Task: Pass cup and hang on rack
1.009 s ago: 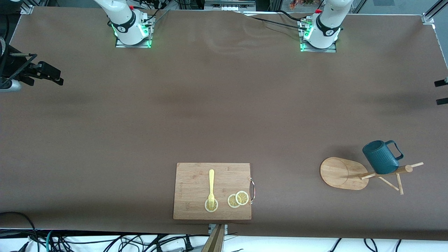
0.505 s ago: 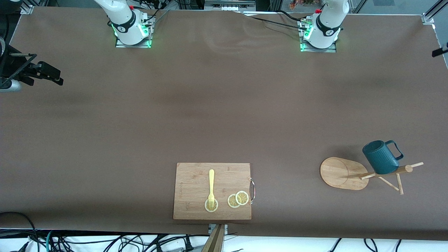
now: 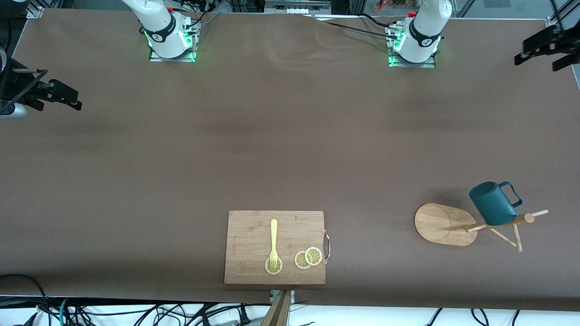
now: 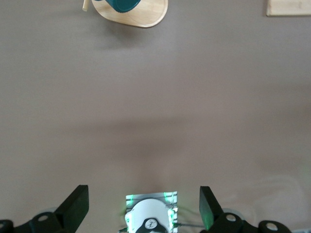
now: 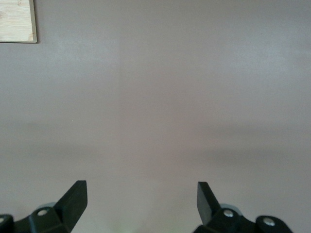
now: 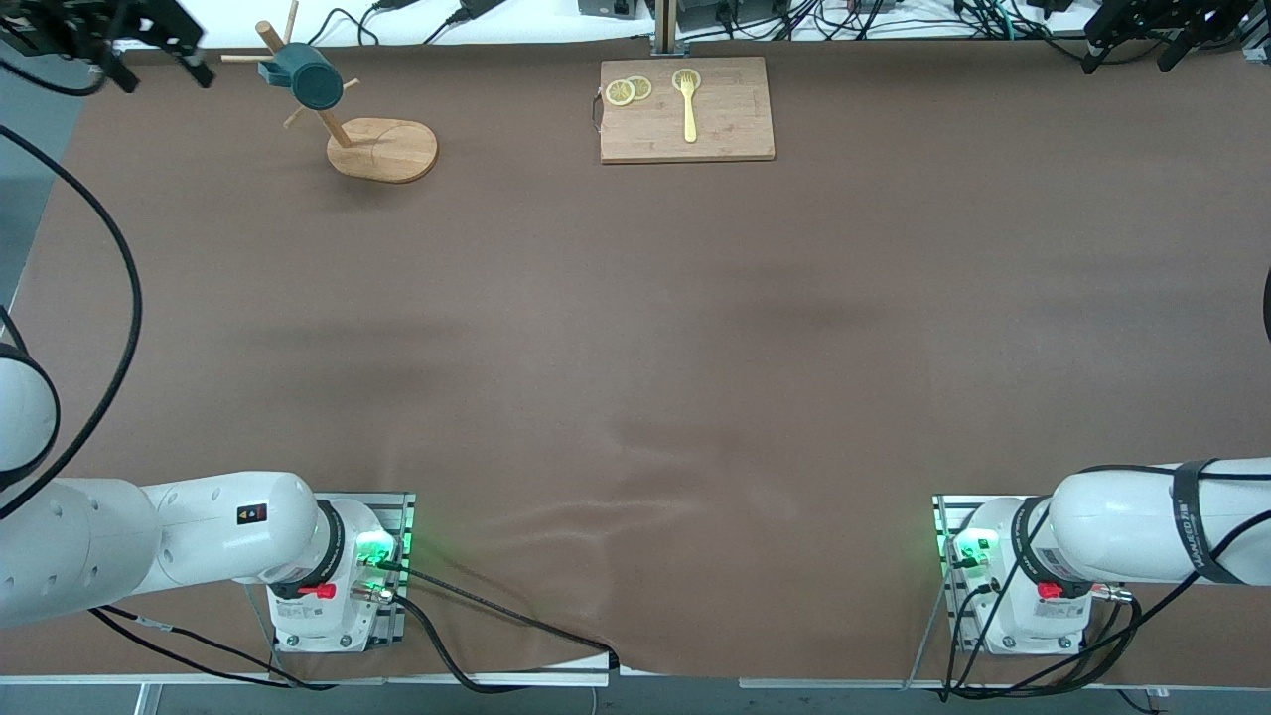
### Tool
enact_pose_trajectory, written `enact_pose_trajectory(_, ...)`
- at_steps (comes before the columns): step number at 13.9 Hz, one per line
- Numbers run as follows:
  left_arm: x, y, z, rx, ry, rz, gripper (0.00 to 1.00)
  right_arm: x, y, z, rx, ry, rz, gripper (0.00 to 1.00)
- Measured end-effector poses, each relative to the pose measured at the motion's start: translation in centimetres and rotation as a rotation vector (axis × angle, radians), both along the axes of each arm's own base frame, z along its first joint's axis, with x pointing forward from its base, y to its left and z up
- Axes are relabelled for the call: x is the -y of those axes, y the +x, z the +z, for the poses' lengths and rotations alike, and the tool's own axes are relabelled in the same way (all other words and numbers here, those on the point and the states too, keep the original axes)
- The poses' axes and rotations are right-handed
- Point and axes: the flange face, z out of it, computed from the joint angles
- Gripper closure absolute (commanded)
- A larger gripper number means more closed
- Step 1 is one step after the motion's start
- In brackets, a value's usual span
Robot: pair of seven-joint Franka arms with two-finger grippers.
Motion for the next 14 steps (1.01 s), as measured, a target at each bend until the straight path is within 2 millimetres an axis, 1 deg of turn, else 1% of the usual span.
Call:
enact_pose_trajectory(1,1.0,0.4,-0.8,0.009,0.018,0.02,0.0,0.0,0.0,0.0,0.0,0.0,0.0,0.0)
enact_pose_trajectory(2,1.6,0.8,-1.7,0.017,0.03,0.035,0.0,0.0,0.0,0.0,0.0,0.0,0.0,0.0)
enact_pose_trajectory(3,1.8,1.1,-2.4,0.026,0.037,0.051,0.0,0.0,0.0,0.0,0.0,0.0,0.0,0.0)
enact_pose_trajectory(5,1.7,1.5,-3.2,0.04,0.046,0.065,0.0,0.0,0.0,0.0,0.0,0.0,0.0,0.0)
enact_pose_trajectory(10,2.2,1.6,-3.1,0.052,0.056,0.071,0.0,0.0,0.0,0.0,0.0,0.002,0.0,0.0)
enact_pose_trajectory(14,1.9,1.5,-3.0,0.055,0.056,0.08,0.0,0.0,0.0,0.0,0.0,0.003,0.0,0.0)
